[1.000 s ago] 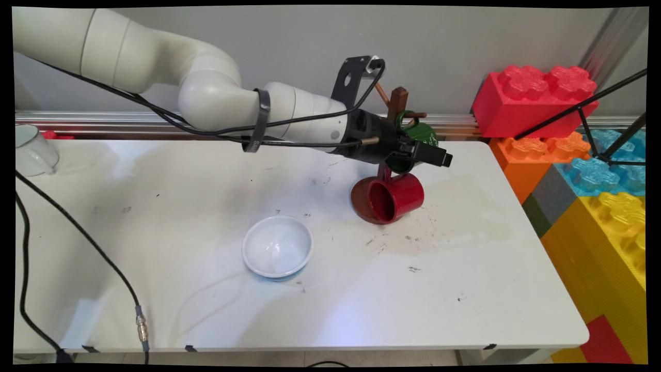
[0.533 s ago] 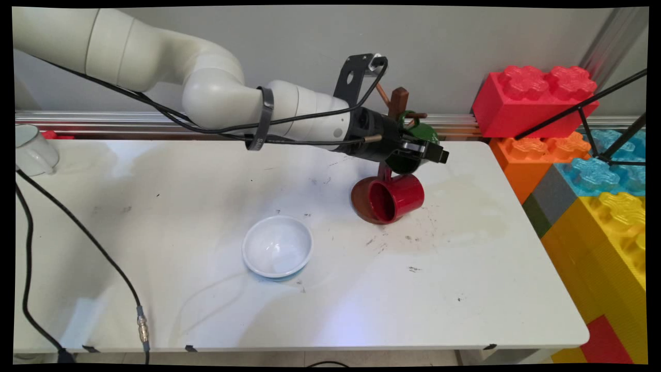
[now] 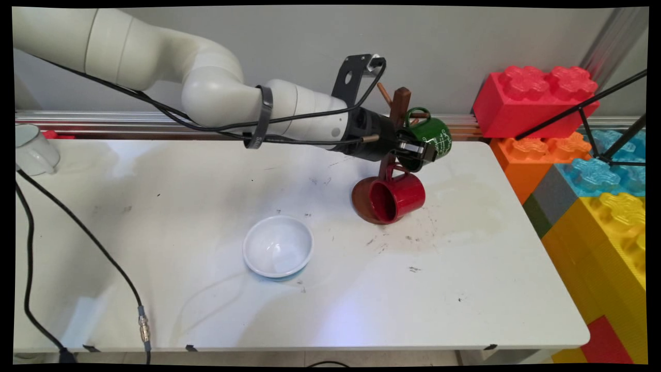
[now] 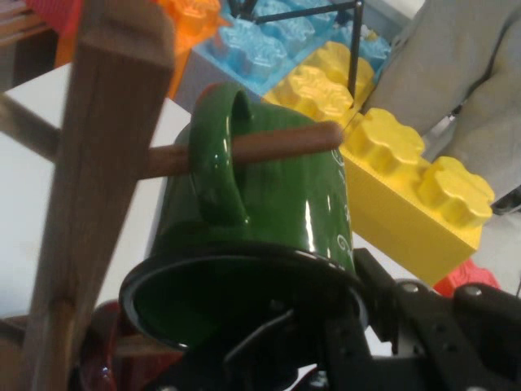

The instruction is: Place the picked object on the table

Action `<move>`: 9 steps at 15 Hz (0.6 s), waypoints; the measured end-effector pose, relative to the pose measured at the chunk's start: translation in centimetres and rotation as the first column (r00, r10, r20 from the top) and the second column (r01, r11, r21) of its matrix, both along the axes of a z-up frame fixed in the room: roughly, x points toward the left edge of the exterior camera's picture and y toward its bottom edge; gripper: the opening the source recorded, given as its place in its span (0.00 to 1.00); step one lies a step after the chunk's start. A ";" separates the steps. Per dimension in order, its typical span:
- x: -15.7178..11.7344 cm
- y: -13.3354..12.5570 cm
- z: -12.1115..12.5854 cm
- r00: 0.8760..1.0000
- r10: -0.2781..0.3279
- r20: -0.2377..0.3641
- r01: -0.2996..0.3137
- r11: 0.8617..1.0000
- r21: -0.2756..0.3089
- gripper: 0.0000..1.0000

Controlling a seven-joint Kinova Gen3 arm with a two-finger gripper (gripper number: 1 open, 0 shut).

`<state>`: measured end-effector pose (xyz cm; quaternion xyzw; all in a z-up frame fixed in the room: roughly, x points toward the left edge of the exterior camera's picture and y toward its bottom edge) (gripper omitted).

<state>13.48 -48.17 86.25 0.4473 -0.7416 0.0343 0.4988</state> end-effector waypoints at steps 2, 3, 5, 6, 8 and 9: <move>0.2 0.0 0.0 1.000 0.000 0.004 0.000 1.000 0.002 0.00; 0.2 0.0 0.0 1.000 -0.001 0.005 0.001 1.000 0.003 0.00; 0.2 0.2 0.0 1.000 -0.005 0.003 0.005 1.000 0.006 0.00; 0.1 0.2 0.1 1.000 -0.008 0.001 0.008 1.000 0.007 0.00; -0.1 0.4 0.2 1.000 -0.014 -0.005 0.014 1.000 0.011 0.00; -0.2 0.5 0.2 1.000 -0.016 -0.007 0.017 1.000 0.013 0.00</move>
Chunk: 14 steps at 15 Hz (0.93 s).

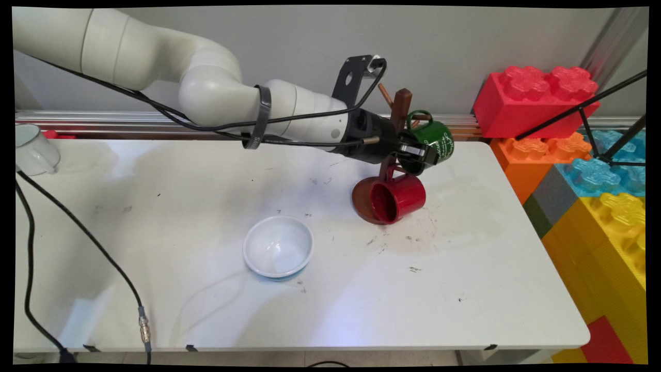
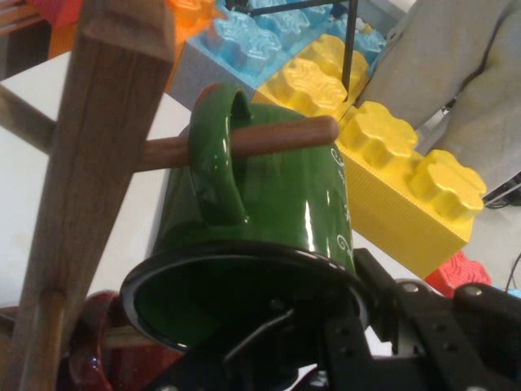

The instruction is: Place the picked object on the table

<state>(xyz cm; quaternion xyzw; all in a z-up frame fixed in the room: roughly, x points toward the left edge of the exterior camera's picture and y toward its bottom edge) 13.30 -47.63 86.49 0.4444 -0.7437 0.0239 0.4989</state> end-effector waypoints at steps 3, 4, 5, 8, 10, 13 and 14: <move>-0.5 0.4 0.3 1.000 -0.011 -0.013 0.011 1.000 0.006 0.00; -0.7 0.5 0.4 1.000 -0.015 -0.017 0.015 1.000 0.008 0.00; -0.9 0.7 0.5 1.000 -0.018 -0.022 0.019 1.000 0.009 0.00; -1.6 1.0 1.0 0.999 -0.034 -0.035 0.034 0.999 0.010 0.00; -1.9 1.1 1.3 0.998 -0.040 -0.041 0.041 0.999 0.009 0.00; -2.4 1.4 1.8 0.997 -0.054 -0.051 0.054 0.999 0.007 0.00; -2.6 1.4 1.9 0.997 -0.057 -0.054 0.058 0.998 0.006 0.00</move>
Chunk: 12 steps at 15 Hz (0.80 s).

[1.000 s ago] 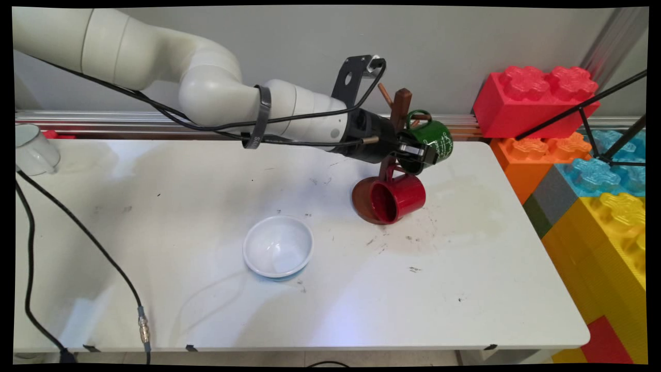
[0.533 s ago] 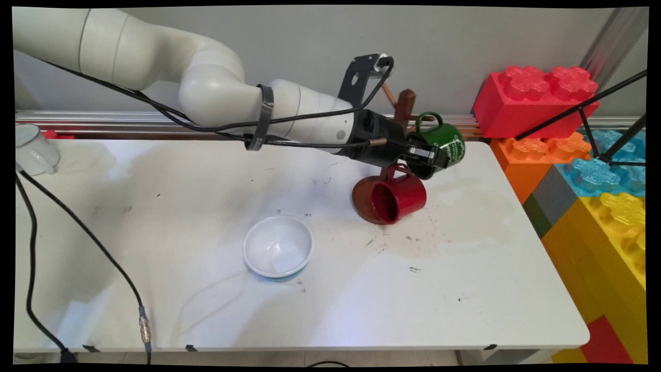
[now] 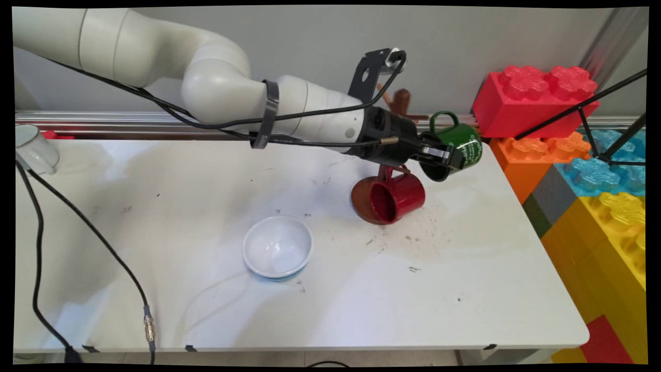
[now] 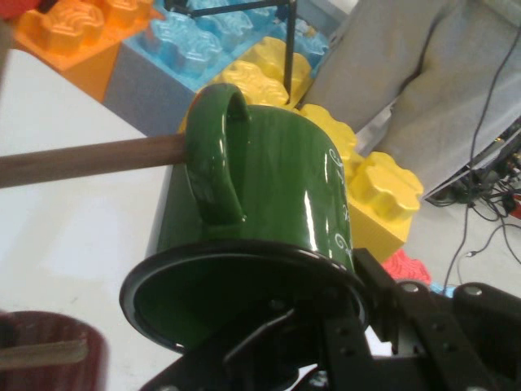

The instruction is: Place the picked object on the table

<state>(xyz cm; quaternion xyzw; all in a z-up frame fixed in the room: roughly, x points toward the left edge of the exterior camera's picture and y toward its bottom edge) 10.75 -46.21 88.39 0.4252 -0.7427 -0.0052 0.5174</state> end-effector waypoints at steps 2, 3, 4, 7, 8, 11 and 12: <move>-0.3 0.2 0.3 1.000 -0.008 -0.006 0.008 1.000 0.000 0.00; -0.4 0.3 0.5 1.000 -0.013 -0.008 0.013 1.000 0.000 0.00; -0.6 0.5 0.7 1.000 -0.019 -0.012 0.019 1.000 0.000 0.00; -0.9 0.9 1.1 0.999 -0.034 -0.015 0.034 0.999 0.004 0.00; -0.9 1.1 1.2 0.999 -0.041 -0.014 0.041 0.999 0.006 0.00; -1.0 1.8 1.5 0.998 -0.066 0.008 0.066 0.998 0.010 0.00; -1.0 1.9 1.6 0.997 -0.071 0.016 0.071 0.997 0.010 0.00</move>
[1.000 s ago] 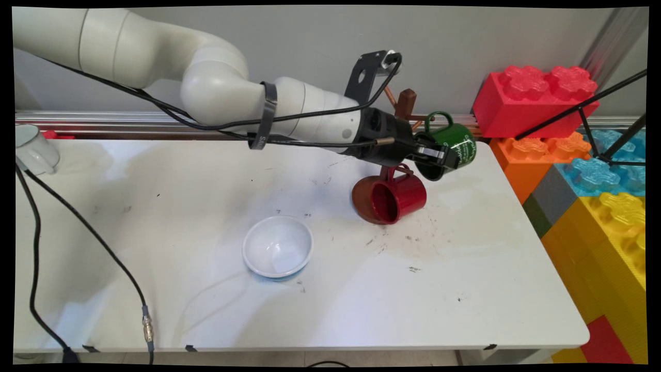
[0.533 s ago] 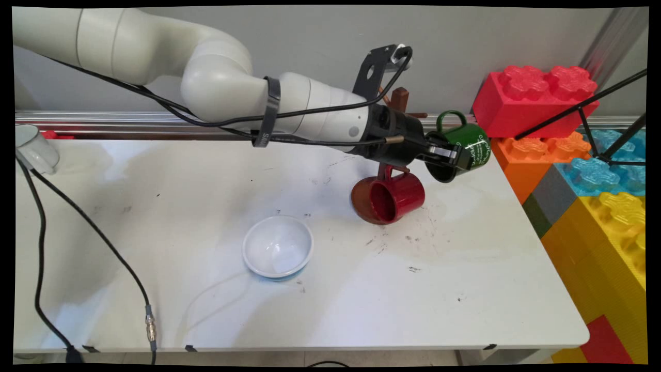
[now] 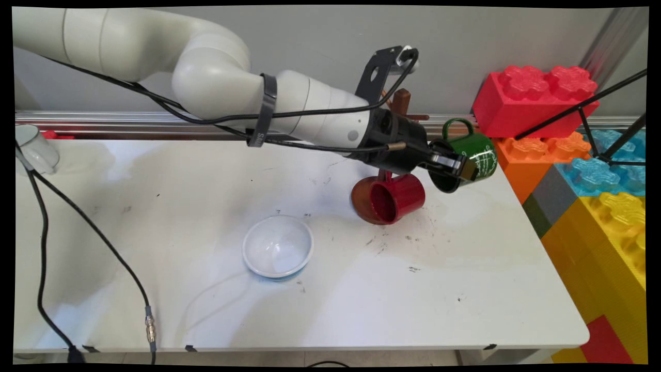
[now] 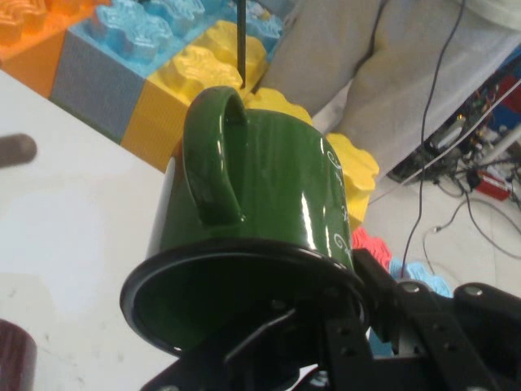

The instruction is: Place the picked object on the table

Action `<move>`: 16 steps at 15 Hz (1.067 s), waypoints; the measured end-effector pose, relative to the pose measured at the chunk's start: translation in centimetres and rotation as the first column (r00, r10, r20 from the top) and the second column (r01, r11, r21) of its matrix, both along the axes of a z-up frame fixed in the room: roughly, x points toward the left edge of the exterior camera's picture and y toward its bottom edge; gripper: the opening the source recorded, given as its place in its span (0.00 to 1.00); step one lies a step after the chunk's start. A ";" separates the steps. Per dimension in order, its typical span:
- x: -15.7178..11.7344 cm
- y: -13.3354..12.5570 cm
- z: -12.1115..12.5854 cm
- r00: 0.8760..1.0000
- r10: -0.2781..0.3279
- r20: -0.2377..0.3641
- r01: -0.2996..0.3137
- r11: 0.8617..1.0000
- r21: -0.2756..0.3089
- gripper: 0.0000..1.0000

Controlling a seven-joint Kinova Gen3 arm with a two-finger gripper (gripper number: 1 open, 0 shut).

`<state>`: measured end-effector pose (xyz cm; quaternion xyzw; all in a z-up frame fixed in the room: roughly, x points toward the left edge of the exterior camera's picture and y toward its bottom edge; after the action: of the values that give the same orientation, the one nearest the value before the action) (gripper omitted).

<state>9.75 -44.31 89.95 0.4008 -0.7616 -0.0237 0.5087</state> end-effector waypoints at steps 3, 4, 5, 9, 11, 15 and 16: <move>0.0 0.6 0.4 0.998 -0.027 0.049 0.027 1.000 -0.002 0.00; 0.0 0.8 0.5 0.997 -0.037 0.067 0.037 0.999 -0.003 0.00; 0.0 1.0 0.7 0.995 -0.047 0.089 0.048 0.999 -0.005 0.00; -0.3 1.7 1.6 0.980 -0.086 0.182 0.089 0.996 -0.010 0.00; -0.4 1.9 2.0 0.972 -0.097 0.216 0.102 0.995 -0.010 0.00; -0.7 2.0 3.0 0.946 -0.122 0.301 0.130 0.992 -0.006 0.00; -0.8 2.0 3.2 0.938 -0.129 0.322 0.137 0.991 -0.003 0.00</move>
<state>8.93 -42.31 93.19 0.3404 -0.8598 0.0171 0.3803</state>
